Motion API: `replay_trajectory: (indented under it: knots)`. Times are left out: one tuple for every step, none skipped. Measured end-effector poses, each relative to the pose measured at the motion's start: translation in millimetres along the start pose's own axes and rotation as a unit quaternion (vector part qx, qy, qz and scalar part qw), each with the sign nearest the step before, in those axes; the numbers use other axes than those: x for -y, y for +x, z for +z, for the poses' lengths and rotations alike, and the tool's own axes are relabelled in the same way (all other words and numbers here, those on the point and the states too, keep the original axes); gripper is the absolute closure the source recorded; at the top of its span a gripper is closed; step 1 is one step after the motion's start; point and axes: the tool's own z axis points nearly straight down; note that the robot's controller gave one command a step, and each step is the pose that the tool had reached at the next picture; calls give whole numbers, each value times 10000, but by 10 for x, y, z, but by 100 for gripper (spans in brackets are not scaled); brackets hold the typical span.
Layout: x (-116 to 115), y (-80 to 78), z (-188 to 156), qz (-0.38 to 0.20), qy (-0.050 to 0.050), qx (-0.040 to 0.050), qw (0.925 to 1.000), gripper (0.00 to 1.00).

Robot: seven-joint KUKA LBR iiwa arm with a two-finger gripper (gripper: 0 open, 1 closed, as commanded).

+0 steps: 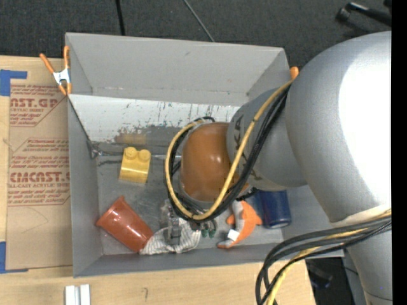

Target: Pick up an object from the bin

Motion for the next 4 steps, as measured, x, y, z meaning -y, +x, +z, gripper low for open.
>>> replay_trajectory:
  knots:
    - [0,0,0,-1,0,0,10000,100]
    - [166,13,-893,27,5,13,10000,100]
    - [166,13,-893,26,4,13,10000,100]
    - [189,65,-2177,-148,6,25,9999,100]
